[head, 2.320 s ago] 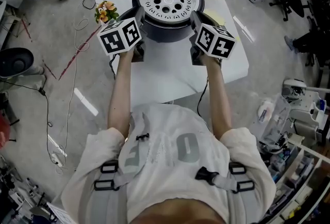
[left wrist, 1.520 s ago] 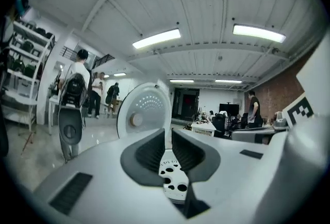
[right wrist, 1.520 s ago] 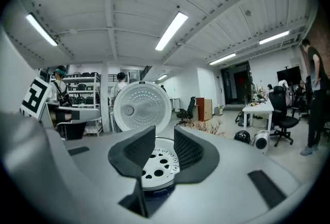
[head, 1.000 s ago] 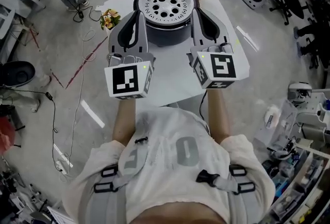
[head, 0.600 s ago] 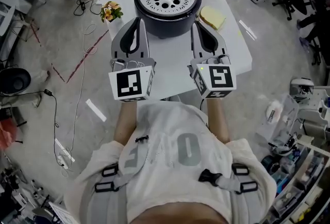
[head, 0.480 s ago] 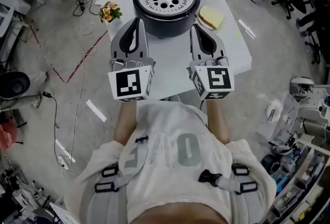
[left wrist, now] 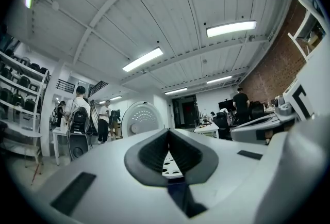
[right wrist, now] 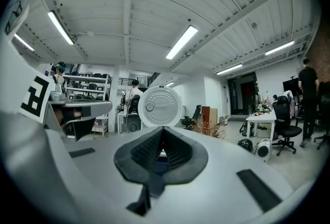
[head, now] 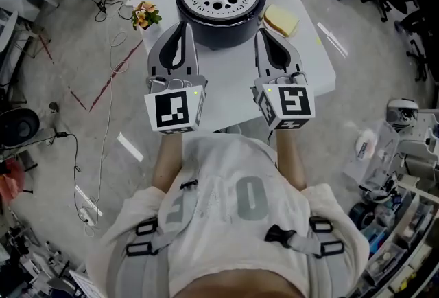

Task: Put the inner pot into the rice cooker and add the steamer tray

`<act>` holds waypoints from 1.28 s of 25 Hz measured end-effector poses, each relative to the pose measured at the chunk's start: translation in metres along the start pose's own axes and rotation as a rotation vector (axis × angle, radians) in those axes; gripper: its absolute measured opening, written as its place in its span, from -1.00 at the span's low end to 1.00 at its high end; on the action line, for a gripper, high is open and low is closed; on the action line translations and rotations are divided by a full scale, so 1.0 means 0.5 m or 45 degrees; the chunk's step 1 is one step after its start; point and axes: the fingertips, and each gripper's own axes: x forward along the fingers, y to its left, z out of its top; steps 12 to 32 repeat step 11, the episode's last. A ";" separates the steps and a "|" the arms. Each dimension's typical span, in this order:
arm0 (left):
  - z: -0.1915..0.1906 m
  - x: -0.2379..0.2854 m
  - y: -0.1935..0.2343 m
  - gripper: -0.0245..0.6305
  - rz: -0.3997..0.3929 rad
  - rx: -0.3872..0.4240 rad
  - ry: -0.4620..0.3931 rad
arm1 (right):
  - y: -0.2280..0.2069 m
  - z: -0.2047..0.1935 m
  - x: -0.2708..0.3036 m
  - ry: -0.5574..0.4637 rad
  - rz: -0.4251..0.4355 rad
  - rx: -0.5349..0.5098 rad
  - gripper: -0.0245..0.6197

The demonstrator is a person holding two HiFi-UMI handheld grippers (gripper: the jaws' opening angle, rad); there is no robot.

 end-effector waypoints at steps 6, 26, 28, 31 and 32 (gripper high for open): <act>-0.018 -0.004 0.016 -0.86 0.012 -0.009 0.030 | 0.000 -0.016 0.002 0.021 -0.011 0.015 -0.90; -0.027 0.011 0.026 -0.86 0.004 -0.016 0.032 | -0.008 -0.022 0.014 0.035 -0.027 0.028 -0.90; -0.027 0.011 0.026 -0.86 0.004 -0.016 0.032 | -0.008 -0.022 0.014 0.035 -0.027 0.028 -0.90; -0.027 0.011 0.026 -0.86 0.004 -0.016 0.032 | -0.008 -0.022 0.014 0.035 -0.027 0.028 -0.90; -0.027 0.011 0.026 -0.86 0.004 -0.016 0.032 | -0.008 -0.022 0.014 0.035 -0.027 0.028 -0.90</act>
